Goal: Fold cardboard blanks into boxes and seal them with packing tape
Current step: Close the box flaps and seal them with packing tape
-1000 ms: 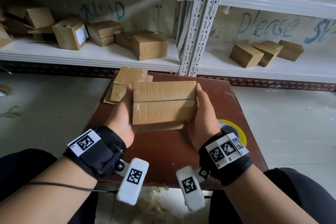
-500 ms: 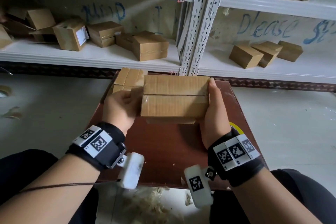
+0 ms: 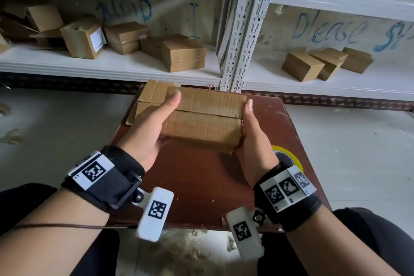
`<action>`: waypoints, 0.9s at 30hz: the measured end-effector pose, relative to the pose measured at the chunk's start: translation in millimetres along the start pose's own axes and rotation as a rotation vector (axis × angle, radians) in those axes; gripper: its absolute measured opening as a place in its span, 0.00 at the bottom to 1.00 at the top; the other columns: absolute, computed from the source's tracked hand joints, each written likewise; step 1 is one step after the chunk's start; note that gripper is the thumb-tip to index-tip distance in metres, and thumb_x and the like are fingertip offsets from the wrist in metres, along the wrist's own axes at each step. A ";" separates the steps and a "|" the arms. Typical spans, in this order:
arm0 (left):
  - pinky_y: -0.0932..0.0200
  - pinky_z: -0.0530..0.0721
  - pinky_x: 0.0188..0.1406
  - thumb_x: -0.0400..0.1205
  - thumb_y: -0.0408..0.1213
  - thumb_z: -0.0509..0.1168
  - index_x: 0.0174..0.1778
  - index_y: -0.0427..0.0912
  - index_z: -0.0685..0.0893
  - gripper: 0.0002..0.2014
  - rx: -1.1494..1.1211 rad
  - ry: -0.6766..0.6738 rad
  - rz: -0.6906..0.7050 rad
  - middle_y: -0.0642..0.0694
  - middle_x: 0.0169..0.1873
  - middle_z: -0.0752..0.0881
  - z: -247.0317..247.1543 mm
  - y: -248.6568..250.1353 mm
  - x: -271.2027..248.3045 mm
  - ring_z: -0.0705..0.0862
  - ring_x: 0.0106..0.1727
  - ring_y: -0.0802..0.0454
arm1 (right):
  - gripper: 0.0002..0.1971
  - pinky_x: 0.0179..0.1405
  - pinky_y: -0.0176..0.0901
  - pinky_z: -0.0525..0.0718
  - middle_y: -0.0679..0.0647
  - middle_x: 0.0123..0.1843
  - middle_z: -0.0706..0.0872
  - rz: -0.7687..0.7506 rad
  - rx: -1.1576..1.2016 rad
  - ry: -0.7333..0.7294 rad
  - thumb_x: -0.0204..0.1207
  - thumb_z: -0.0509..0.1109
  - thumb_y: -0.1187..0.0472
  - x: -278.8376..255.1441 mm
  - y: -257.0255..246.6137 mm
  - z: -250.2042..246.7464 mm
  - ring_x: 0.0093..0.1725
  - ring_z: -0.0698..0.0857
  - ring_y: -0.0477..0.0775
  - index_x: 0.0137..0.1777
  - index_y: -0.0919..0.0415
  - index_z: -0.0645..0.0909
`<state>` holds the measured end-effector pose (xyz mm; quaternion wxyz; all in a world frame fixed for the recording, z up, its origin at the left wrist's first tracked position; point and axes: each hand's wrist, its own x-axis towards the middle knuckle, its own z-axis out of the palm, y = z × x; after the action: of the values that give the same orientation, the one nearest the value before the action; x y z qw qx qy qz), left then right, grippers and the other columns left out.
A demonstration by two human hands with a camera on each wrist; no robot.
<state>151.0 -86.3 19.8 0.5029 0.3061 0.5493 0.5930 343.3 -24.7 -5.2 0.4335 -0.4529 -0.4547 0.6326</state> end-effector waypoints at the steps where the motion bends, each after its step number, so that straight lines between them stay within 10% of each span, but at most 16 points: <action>1: 0.32 0.74 0.78 0.69 0.69 0.77 0.60 0.58 0.92 0.28 0.007 -0.009 0.016 0.50 0.65 0.91 0.3 3.6 -1.2 0.85 0.73 0.42 | 0.53 0.78 0.65 0.79 0.50 0.71 0.89 -0.006 -0.020 -0.003 0.60 0.64 0.10 0.7 -2.5 -1.4 0.72 0.87 0.55 0.77 0.46 0.79; 6: 0.33 0.70 0.82 0.66 0.75 0.77 0.72 0.62 0.86 0.39 -0.049 -0.080 0.023 0.53 0.77 0.83 -6.9 11.3 -6.1 0.77 0.81 0.44 | 0.50 0.76 0.75 0.79 0.65 0.74 0.86 -0.036 -0.057 -0.133 0.64 0.65 0.13 -14.6 -19.9 -1.4 0.74 0.84 0.70 0.76 0.49 0.80; 12: 0.34 0.70 0.82 0.65 0.71 0.80 0.69 0.59 0.89 0.37 -0.069 -0.118 -0.015 0.47 0.67 0.90 -13.4 15.0 -9.7 0.86 0.72 0.39 | 0.55 0.79 0.76 0.75 0.60 0.74 0.87 0.015 0.080 -0.323 0.54 0.79 0.19 -24.2 -25.6 -2.1 0.75 0.85 0.65 0.78 0.51 0.82; 20: 0.35 0.61 0.86 0.64 0.76 0.78 0.74 0.69 0.83 0.41 -0.062 -0.189 -0.008 0.58 0.79 0.80 -13.0 11.8 -2.6 0.73 0.84 0.48 | 0.43 0.77 0.74 0.78 0.59 0.69 0.91 0.102 0.127 -0.324 0.70 0.62 0.24 -21.0 -26.6 -1.7 0.71 0.88 0.65 0.78 0.52 0.82; 24: 0.36 0.59 0.87 0.68 0.79 0.72 0.77 0.67 0.80 0.42 0.027 -0.170 0.008 0.64 0.76 0.81 -11.8 6.8 1.3 0.71 0.83 0.57 | 0.52 0.75 0.67 0.82 0.60 0.65 0.92 0.107 0.022 -0.176 0.60 0.76 0.20 -9.3 -20.6 -8.4 0.66 0.90 0.63 0.76 0.57 0.84; 27: 0.52 0.59 0.81 0.71 0.75 0.65 0.63 0.64 0.84 0.29 0.169 -0.075 0.047 0.76 0.54 0.80 -8.0 -1.2 4.1 0.73 0.64 0.76 | 0.52 0.63 0.54 0.88 0.53 0.54 0.95 0.030 -0.006 0.103 0.52 0.84 0.22 2.4 -10.3 -16.3 0.53 0.93 0.53 0.66 0.64 0.87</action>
<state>142.7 -85.4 16.2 0.4813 0.3825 0.5708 0.5443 359.9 -17.3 1.5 0.4456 -0.4929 -0.4267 0.6135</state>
